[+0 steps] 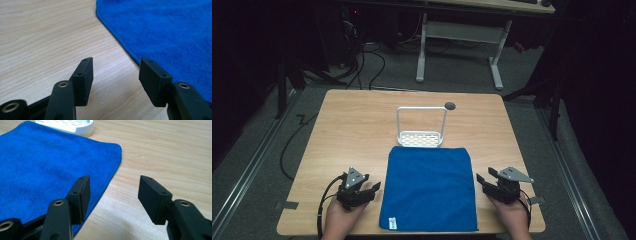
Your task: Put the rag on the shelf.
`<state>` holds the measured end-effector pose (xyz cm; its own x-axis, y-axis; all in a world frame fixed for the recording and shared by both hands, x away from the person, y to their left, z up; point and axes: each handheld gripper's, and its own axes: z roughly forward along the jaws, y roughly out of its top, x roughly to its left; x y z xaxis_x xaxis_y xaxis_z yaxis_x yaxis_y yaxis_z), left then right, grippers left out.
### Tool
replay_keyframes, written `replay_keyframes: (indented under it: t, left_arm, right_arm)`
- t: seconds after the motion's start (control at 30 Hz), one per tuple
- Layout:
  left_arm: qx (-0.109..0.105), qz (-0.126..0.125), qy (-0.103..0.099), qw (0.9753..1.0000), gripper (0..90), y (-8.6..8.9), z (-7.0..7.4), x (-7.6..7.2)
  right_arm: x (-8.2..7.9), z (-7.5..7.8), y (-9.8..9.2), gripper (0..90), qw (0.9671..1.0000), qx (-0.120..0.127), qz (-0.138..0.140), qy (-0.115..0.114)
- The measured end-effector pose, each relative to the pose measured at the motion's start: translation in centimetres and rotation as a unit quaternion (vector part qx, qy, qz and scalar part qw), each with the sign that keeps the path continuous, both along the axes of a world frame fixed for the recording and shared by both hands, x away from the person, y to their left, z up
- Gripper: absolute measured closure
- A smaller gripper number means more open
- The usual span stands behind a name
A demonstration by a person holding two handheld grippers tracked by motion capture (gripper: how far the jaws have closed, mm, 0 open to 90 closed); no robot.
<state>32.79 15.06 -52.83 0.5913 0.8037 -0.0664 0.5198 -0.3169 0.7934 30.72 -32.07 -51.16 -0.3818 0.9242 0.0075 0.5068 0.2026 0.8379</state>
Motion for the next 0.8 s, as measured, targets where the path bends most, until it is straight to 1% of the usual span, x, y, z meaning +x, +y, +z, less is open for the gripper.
replay_keyframes:
  t: [0.07, 0.1, 0.17, 0.23, 0.27, 0.3, 0.33, 0.37, 0.4, 0.43, 0.47, 0.5, 0.53, 0.6, 0.63, 0.67, 0.8]
  left_arm:
    - [-0.006, 0.0, 0.005, 1.0, 44.9, -0.3, 0.2, 0.2]
    - [0.001, -0.003, -0.001, 1.0, 44.7, -0.8, 0.5, 0.4]
    - [0.011, -0.005, -0.004, 0.9999, 44.2, -1.3, 0.8, 0.7]
    - [0.004, -0.008, -0.002, 1.0, 43.9, -1.7, 1.0, 1.1]
    - [0.004, -0.008, -0.002, 1.0, 44.0, -1.7, 1.0, 1.1]
    - [-0.003, -0.009, -0.003, 1.0, 44.0, -2.1, 1.2, 1.6]
    - [-0.003, -0.009, -0.003, 1.0, 44.0, -2.1, 1.2, 1.6]
    - [-0.012, -0.012, -0.007, 0.9998, 44.0, -2.7, 1.4, 2.1]
    - [-0.012, -0.012, -0.007, 0.9998, 43.9, -2.7, 1.4, 2.1]
    - [-0.006, -0.014, -0.012, 0.9998, 43.4, -3.4, 1.5, 2.7]
    - [-0.004, -0.016, -0.011, 0.9998, 42.9, -3.7, 1.4, 3.0]
    - [-0.002, -0.016, -0.013, 0.9998, 42.7, -4.0, 1.4, 3.4]
    - [-0.002, -0.016, -0.013, 0.9998, 42.7, -4.0, 1.4, 3.4]
    - [0.004, -0.013, -0.016, 0.9998, 42.6, -4.4, 1.2, 4.2]
    - [0.003, -0.012, -0.016, 0.9998, 42.3, -4.6, 1.2, 4.5]
    - [-0.002, -0.008, -0.023, 0.9997, 42.3, -4.8, 1.2, 5.3]
    - [0.019, -0.001, -0.034, 0.9993, 41.8, -5.7, 1.3, 6.9]
  right_arm:
    - [0.1, 0.2, 0.3, 47.8, 0.9999, -0.009, -0.003, -0.007]
    - [0.1, 0.3, 0.4, 48.2, 0.9999, -0.01, -0.004, -0.008]
    - [0.2, 0.3, 0.5, 48.4, 0.9999, -0.012, 0.001, -0.009]
    - [0.3, 0.4, 0.5, 46.7, 0.9999, -0.009, 0.01, -0.003]
    - [0.3, 0.4, 0.5, 46.5, 0.9999, -0.008, 0.012, -0.002]
    - [0.4, 0.5, 0.4, 46.5, 0.9999, -0.005, 0.016, -0.002]
    - [0.4, 0.5, 0.4, 46.5, 0.9999, -0.005, 0.016, -0.002]
    - [0.4, 0.6, 0.2, 45.5, 0.9998, 0.009, 0.02, 0.0]
    - [0.4, 0.6, 0.2, 45.5, 0.9998, 0.009, 0.02, 0.0]
    - [0.4, 0.6, 0.2, 43.9, 0.9997, 0.012, 0.021, 0.0]
    - [0.3, 0.6, 0.2, 42.5, 0.9997, 0.007, 0.023, -0.003]
    - [0.3, 0.6, 0.2, 40.7, 0.9998, 0.004, 0.021, -0.004]
    - [0.2, 0.5, 0.3, 38.8, 0.9997, -0.002, 0.022, -0.007]
    - [0.2, 0.5, 0.3, 37.2, 0.9997, -0.004, 0.02, -0.01]
    - [0.2, 0.4, 0.3, 35.9, 0.9996, -0.008, 0.021, -0.016]
    - [0.2, 0.5, 0.3, 35.8, 0.9996, -0.009, 0.021, -0.017]
    - [0.2, 0.5, 0.4, 35.2, 0.9996, -0.003, 0.02, -0.022]
